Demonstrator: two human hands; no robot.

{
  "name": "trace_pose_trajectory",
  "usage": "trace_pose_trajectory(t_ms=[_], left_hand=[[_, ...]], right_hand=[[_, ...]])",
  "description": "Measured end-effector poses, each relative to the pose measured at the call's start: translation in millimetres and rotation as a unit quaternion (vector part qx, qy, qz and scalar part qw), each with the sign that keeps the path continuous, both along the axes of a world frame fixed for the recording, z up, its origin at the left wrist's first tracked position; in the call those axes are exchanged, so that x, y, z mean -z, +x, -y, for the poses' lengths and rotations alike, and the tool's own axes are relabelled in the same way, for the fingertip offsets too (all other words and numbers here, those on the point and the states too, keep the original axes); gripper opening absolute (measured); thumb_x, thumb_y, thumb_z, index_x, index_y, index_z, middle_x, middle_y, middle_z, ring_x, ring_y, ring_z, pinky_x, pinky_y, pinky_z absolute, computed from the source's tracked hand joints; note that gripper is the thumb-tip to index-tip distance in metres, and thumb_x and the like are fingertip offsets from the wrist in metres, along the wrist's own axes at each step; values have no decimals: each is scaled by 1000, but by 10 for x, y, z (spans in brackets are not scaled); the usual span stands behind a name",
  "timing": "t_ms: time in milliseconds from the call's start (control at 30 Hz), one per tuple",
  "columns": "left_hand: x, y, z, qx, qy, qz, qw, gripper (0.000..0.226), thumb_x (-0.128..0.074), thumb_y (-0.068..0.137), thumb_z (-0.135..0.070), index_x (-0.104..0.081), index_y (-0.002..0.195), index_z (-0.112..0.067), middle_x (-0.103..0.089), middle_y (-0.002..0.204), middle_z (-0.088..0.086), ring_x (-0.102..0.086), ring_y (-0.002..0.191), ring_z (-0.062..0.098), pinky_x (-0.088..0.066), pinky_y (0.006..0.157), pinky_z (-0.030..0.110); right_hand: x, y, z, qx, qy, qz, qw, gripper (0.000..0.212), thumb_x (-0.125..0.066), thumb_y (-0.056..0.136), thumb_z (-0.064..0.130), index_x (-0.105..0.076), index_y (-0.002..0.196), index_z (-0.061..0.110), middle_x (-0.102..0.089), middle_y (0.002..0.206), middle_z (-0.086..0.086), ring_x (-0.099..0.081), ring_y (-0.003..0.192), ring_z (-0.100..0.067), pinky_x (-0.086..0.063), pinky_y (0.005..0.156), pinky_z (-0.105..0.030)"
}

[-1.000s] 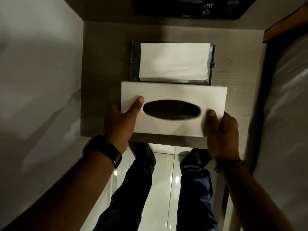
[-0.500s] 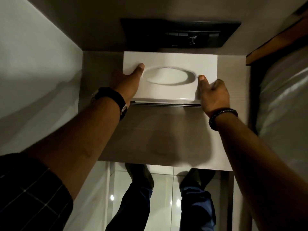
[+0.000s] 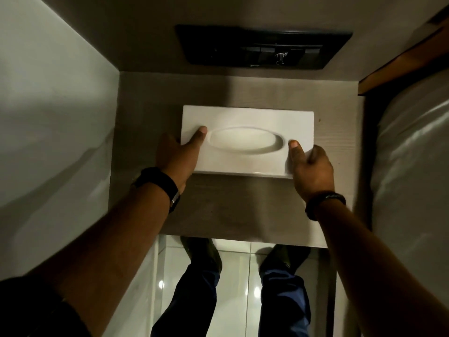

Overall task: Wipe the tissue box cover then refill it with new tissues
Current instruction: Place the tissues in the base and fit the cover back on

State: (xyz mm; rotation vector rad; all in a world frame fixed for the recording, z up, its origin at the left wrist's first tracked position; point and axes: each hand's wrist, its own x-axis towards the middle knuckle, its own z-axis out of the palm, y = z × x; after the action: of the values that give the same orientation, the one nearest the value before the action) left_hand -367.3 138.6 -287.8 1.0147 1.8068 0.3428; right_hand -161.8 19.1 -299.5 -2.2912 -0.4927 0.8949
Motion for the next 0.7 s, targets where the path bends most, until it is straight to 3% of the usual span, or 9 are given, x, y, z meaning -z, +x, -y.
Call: trace_pose_trajectory(t_ms=[100,167,233,367,533,633,700], left_hand=[[-29,-16,79,-1,2,30,1000,27,-69,82,-50,-63,92,-26,-67,93,-5,-66,80,11,-54,61,25],[-99,-6,24,0,16,50,999,20,-69,84,-48,-61,82,-30,-66,86,-11,-65,74,4,-51,52,18],[-133,10,-25,-10,25,62,998,20,-69,84,-48,-60,88,-31,-66,90,-12,-65,76,3,-51,52,18],[-90,29,-79,-29,10,46,998,27,-67,85,-51,-54,92,-28,-62,94,-8,-62,83,12,-48,59,23],[-27,20,-2,-35,12,22,999,54,-67,84,-52,-59,119,-11,-65,112,4,-63,94,20,-51,70,28],[2,0,50,-44,25,13,999,55,-68,83,-51,-58,119,-11,-65,112,4,-64,90,17,-53,67,26],[19,-9,86,-42,22,1,999,54,-68,83,-51,-55,118,-12,-63,114,5,-64,96,22,-56,78,36]], right_hand=[[-59,-100,127,32,40,-3,999,36,-55,92,47,-57,103,13,-62,96,4,-56,85,-10,-40,78,-24],[-112,-132,81,51,61,17,997,35,-55,93,45,-59,107,13,-64,102,2,-57,93,-11,-42,82,-23],[-129,-155,19,55,68,39,995,30,-55,93,45,-57,102,17,-62,99,1,-55,92,-12,-43,83,-25],[-93,-162,-52,48,55,43,996,40,-54,93,46,-60,106,9,-62,101,2,-55,90,-12,-40,79,-23],[-41,-109,-16,26,38,32,998,32,-55,93,45,-53,84,14,-58,79,5,-54,79,-15,-31,63,-12],[-21,-106,10,14,39,43,998,29,-56,92,46,-52,87,18,-61,87,-1,-56,83,-17,-34,68,-14],[2,-109,19,0,31,58,998,32,-54,92,48,-52,89,16,-65,94,-11,-59,90,-25,-41,76,-24]])
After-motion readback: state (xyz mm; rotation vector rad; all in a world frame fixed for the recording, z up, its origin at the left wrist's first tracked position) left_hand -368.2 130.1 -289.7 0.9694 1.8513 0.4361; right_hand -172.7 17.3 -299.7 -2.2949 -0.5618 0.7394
